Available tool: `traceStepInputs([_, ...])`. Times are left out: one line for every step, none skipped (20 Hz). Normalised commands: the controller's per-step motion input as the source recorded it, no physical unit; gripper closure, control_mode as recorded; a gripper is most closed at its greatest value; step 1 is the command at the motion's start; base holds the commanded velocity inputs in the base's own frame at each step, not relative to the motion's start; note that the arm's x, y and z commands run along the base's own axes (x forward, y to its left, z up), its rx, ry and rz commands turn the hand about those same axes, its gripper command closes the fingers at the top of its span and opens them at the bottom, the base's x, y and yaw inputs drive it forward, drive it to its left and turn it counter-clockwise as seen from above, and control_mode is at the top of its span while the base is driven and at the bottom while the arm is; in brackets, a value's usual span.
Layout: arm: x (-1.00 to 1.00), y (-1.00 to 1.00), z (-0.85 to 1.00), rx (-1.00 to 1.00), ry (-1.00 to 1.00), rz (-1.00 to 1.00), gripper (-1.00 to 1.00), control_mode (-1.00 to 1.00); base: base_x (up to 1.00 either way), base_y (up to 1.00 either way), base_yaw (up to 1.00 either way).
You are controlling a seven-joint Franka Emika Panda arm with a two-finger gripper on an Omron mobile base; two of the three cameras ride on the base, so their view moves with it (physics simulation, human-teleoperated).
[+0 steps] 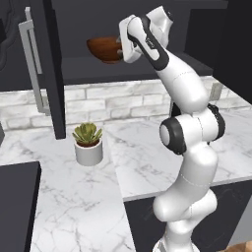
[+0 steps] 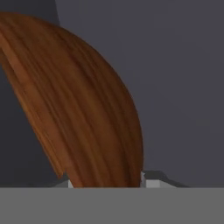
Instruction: Pick up the bowls from the cabinet and place each bowl in front of a stool on the dining counter.
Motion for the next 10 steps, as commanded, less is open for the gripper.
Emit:
traceStepInputs([0.00, 0.01, -0.14, 0.00, 0.00, 0.00, 1.00, -1.00, 0.00, 0.00, 0.00])
traceStepInputs([0.00, 0.01, -0.18, 0.00, 0.00, 0.00, 1.00, -1.00, 0.00, 0.00, 0.00])
traceStepInputs([0.00, 0.00, -0.16, 0.00, 0.00, 0.00, 1.00, -1.00, 0.00, 0.00, 0.00])
traceStepInputs([-0.04, 0.00, -0.14, 0.00, 0.00, 0.00, 1.00, -1.00, 0.00, 0.00, 0.00])
traceStepInputs([-0.14, 0.00, -0.10, 0.00, 0.00, 0.00, 1.00, -1.00, 0.00, 0.00, 0.00])
traceStepInputs([-0.16, 0.00, -0.20, 0.00, 0.00, 0.00, 1.00, -1.00, 0.00, 0.00, 0.00])
traceStepInputs([-0.19, 0.00, -0.19, 0.00, 0.00, 0.00, 1.00, -1.00, 0.00, 0.00, 0.00])
traceStepInputs([-0.18, 0.00, -0.10, 0.00, 0.00, 0.00, 1.00, -1.00, 0.00, 0.00, 0.00])
traceStepInputs([-0.24, 0.00, -0.16, 0.00, 0.00, 0.00, 1.00, -1.00, 0.00, 0.00, 0.00])
traceStepInputs([-0.47, -0.01, -0.09, 0.00, -0.03, 0.00, 1.00, -1.00, 0.00, 0.00, 0.00])
